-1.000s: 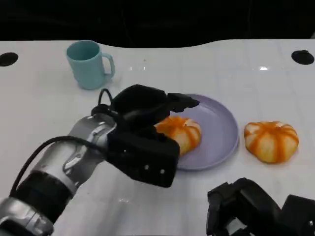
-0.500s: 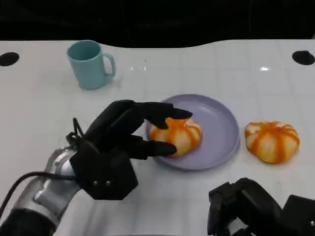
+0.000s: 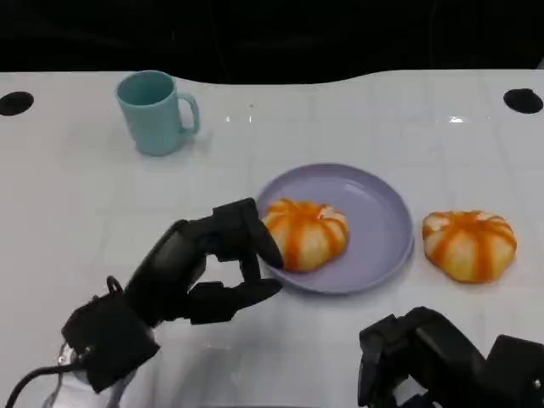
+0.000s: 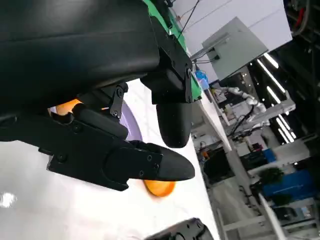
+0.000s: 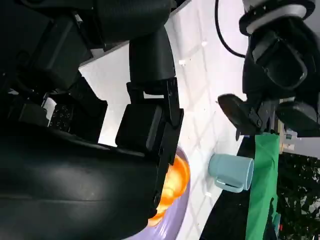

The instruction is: Grasp the bread from the table and place it into the plate.

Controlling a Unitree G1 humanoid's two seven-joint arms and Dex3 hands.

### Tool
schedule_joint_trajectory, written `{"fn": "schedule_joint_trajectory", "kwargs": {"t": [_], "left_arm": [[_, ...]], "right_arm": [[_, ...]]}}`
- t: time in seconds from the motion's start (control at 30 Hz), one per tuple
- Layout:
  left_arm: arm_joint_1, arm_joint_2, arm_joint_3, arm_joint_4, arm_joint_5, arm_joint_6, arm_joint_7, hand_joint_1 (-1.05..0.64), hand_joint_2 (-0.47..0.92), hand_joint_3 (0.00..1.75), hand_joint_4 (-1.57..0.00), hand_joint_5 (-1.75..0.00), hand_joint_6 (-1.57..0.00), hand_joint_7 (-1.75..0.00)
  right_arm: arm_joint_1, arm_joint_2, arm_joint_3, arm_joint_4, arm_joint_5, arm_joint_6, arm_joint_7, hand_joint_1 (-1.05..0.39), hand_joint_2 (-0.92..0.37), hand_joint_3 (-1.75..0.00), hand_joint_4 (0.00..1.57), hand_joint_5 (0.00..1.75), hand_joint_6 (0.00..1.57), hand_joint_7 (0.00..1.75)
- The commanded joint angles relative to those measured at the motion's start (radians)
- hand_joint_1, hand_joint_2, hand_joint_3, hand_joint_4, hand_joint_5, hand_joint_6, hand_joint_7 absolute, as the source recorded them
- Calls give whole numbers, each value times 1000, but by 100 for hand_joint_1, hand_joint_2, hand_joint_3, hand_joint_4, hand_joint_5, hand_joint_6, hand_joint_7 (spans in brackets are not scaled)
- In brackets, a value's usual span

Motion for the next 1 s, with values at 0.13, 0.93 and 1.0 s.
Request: {"fn": "schedule_joint_trajectory", "kwargs": {"t": [0.13, 0.93, 1.0], "left_arm": [[113, -42, 42, -92, -193, 142, -135, -64, 92, 30, -72, -175, -50, -170], [251, -65, 124, -192, -349, 544, -362, -65, 92, 20, -82, -175, -63, -174], [250, -73, 134, -183, -349, 541, -370, -65, 92, 21, -83, -175, -63, -175]], "right_arm": [[-2, -11, -4, 0, 7, 2, 6, -105, -9, -134, 155, 126, 157, 103], [-14, -20, -27, 12, 7, -10, 23, -105, -11, -133, 155, 125, 157, 104], [-16, -20, -29, 15, 8, -8, 22, -105, -11, -133, 156, 125, 157, 105]]}}
